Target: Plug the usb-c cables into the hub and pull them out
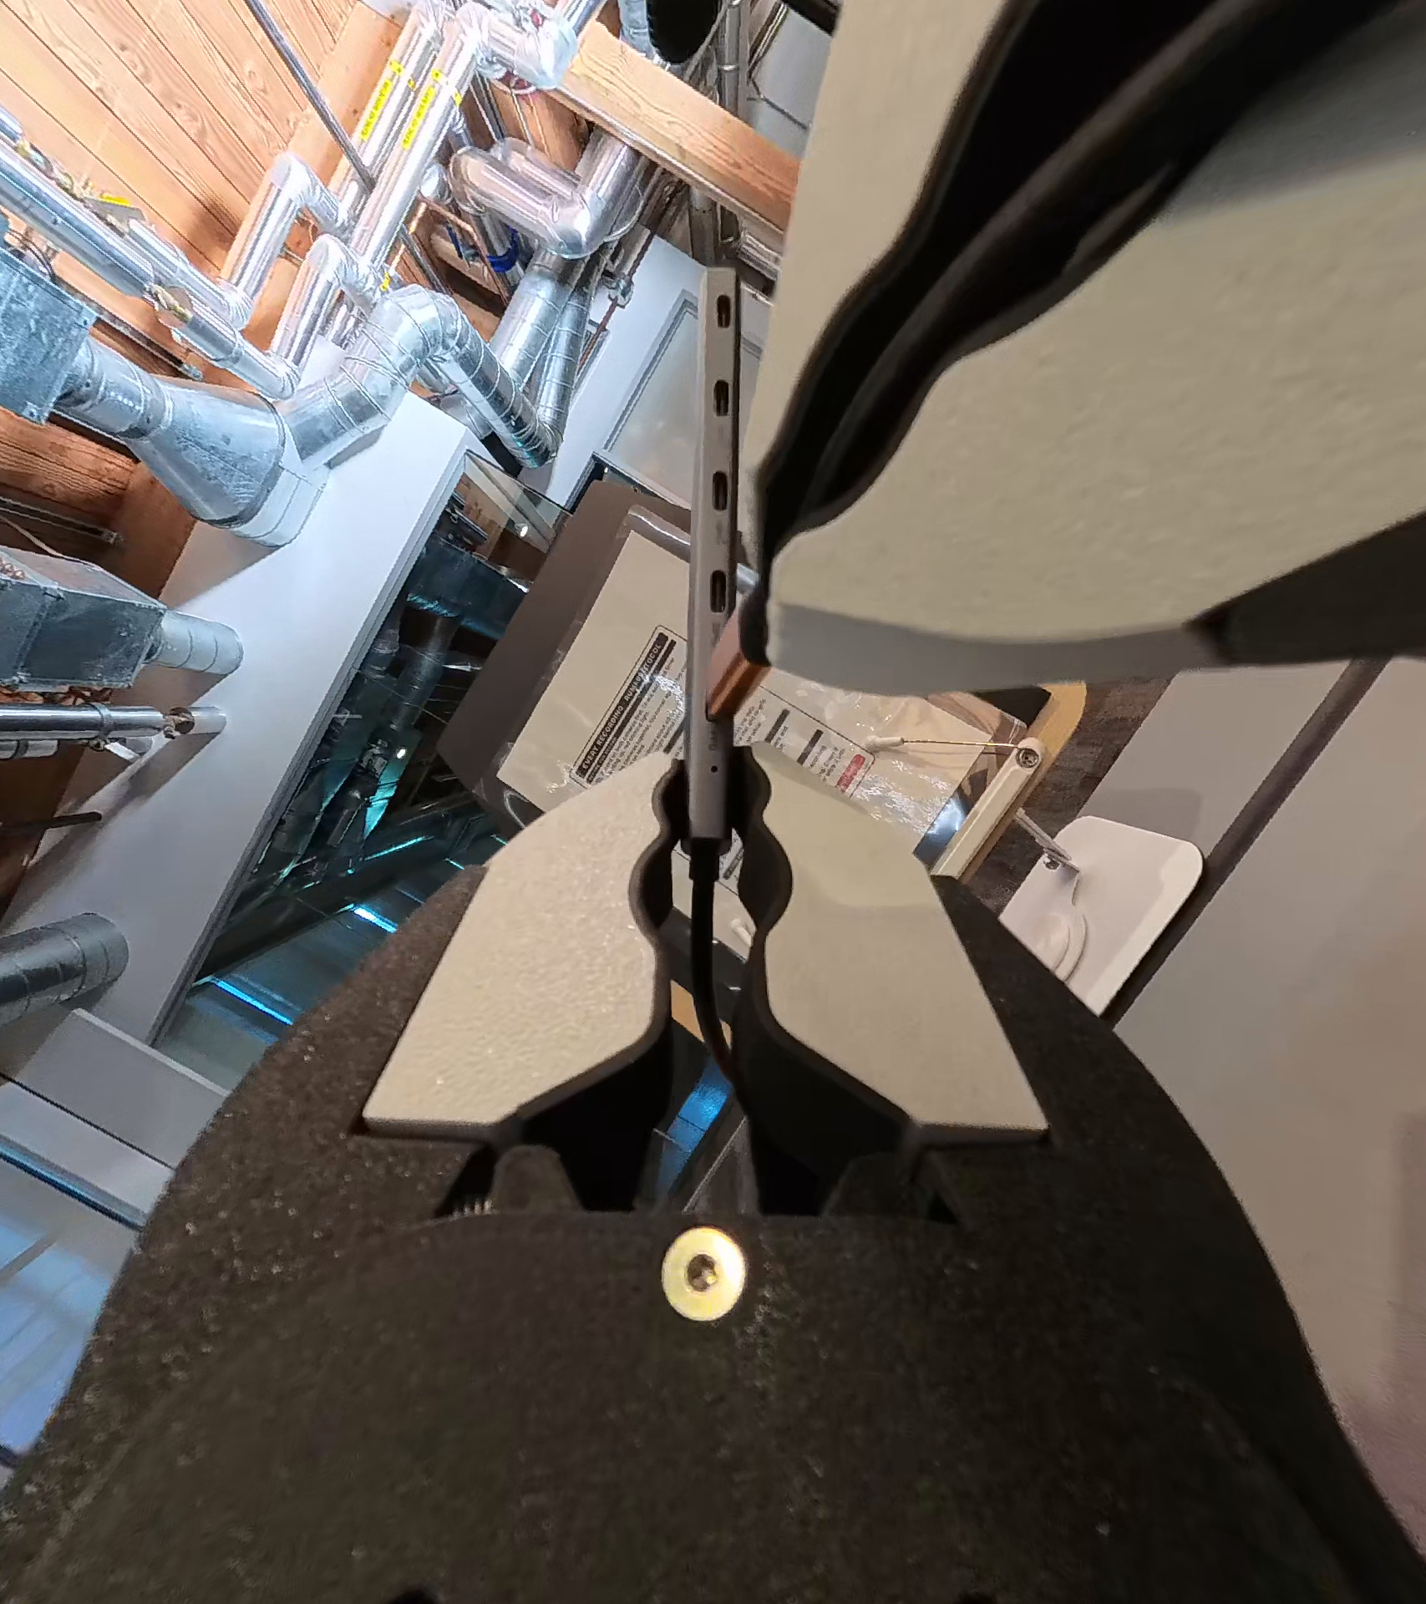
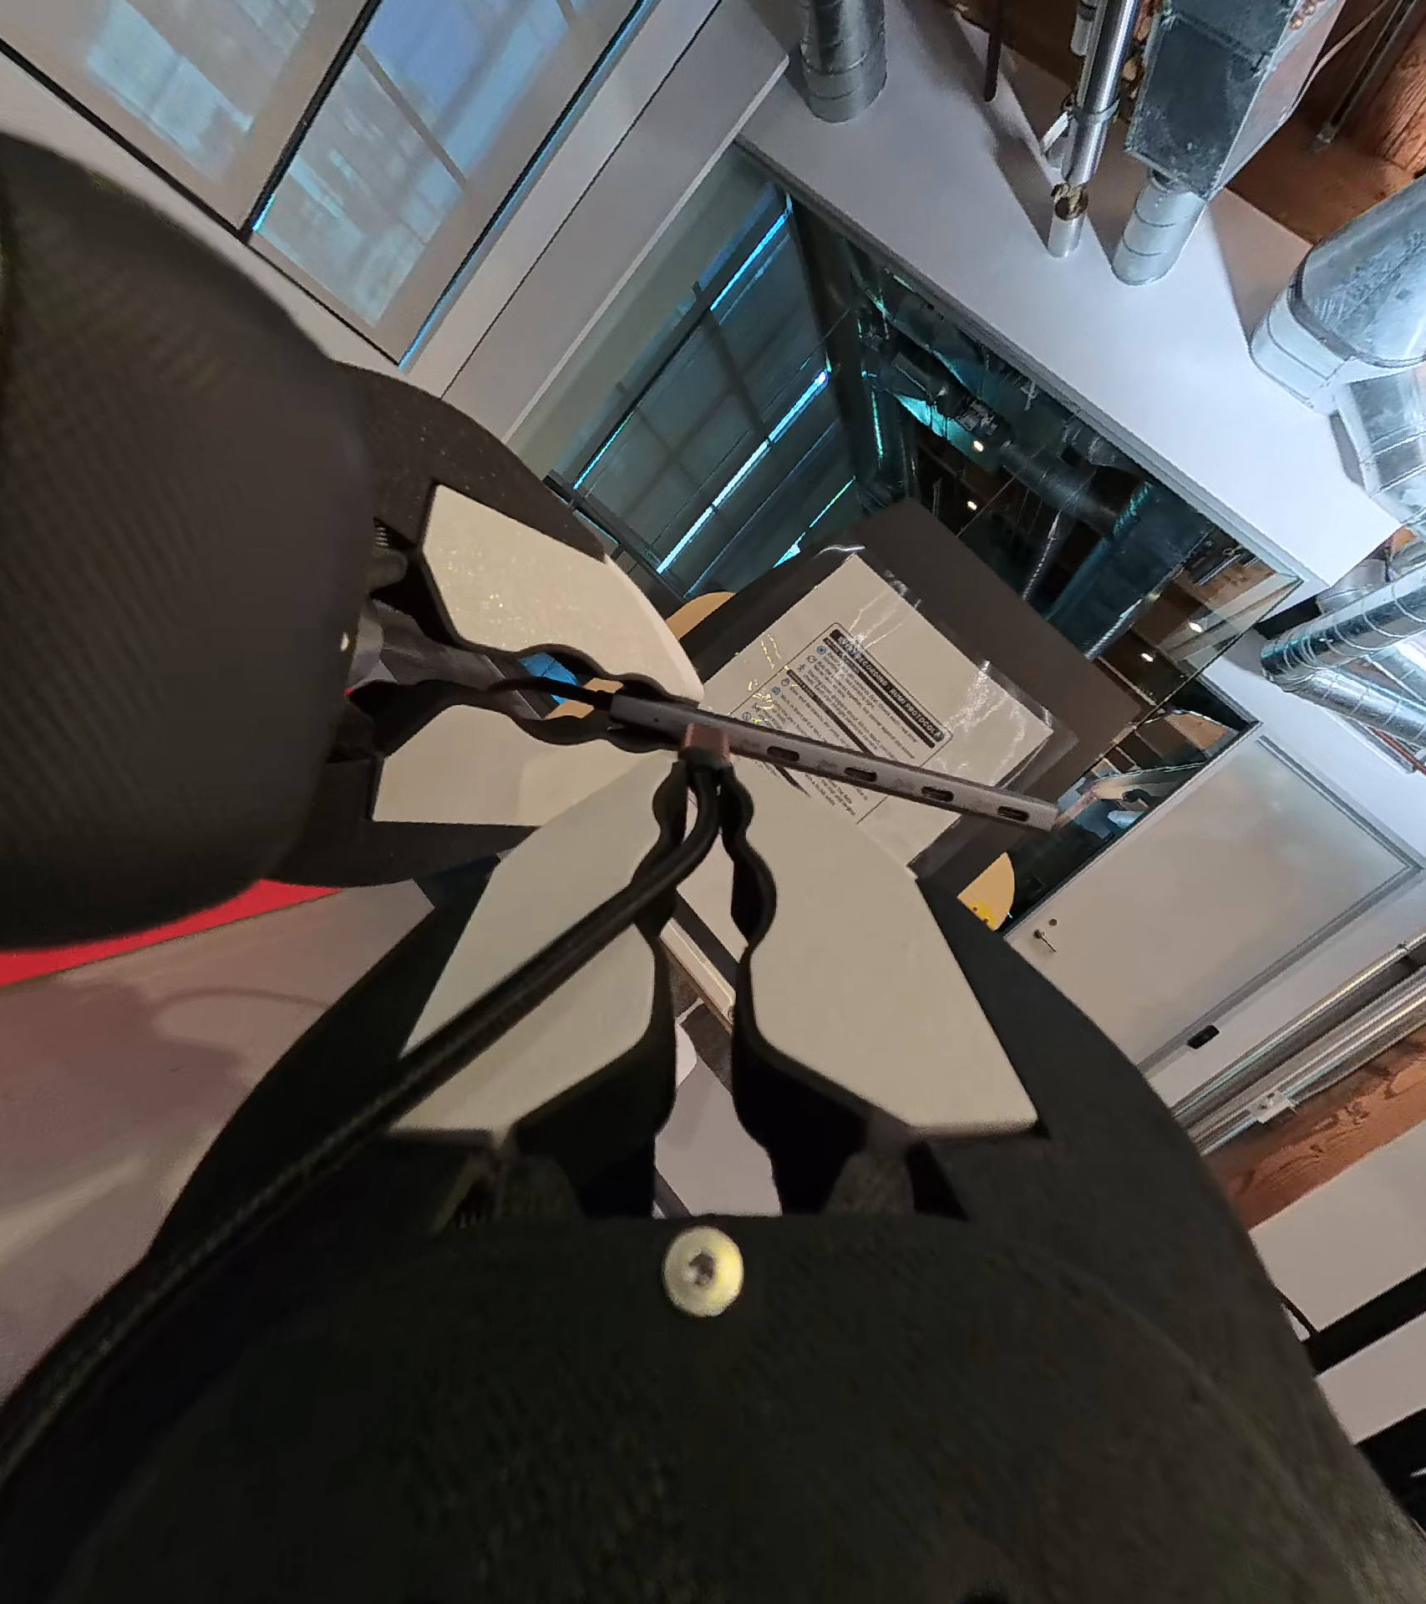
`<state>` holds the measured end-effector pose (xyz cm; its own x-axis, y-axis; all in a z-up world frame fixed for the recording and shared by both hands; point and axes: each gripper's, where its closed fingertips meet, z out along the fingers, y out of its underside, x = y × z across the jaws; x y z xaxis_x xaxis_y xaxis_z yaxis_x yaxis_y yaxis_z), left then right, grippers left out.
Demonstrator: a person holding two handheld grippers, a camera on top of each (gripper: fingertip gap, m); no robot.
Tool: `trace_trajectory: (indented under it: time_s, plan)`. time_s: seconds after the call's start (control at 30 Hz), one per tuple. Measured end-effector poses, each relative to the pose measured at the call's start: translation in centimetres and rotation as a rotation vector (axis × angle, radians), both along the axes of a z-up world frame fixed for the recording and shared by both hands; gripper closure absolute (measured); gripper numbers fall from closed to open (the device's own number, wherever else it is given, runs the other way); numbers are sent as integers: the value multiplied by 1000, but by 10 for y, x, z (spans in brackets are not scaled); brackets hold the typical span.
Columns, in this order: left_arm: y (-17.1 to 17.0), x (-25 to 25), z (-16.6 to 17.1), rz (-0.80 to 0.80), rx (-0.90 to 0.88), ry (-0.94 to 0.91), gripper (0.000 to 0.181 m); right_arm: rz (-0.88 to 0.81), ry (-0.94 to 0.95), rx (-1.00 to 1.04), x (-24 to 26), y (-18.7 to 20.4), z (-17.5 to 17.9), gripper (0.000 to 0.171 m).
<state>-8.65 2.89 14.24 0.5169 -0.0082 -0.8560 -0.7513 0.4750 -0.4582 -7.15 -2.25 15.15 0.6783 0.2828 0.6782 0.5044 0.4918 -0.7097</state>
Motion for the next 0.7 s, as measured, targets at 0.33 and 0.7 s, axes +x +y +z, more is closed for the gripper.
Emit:
trace_trajectory:
  time_s: [0.33,0.7]
  plan:
    - [-3,4,-2,-9,32,39,172,22,49,-48,3,3,0,164]
    - [-23,12,8,-141,139,25,172,216,114,-134,10,-11,10,164]
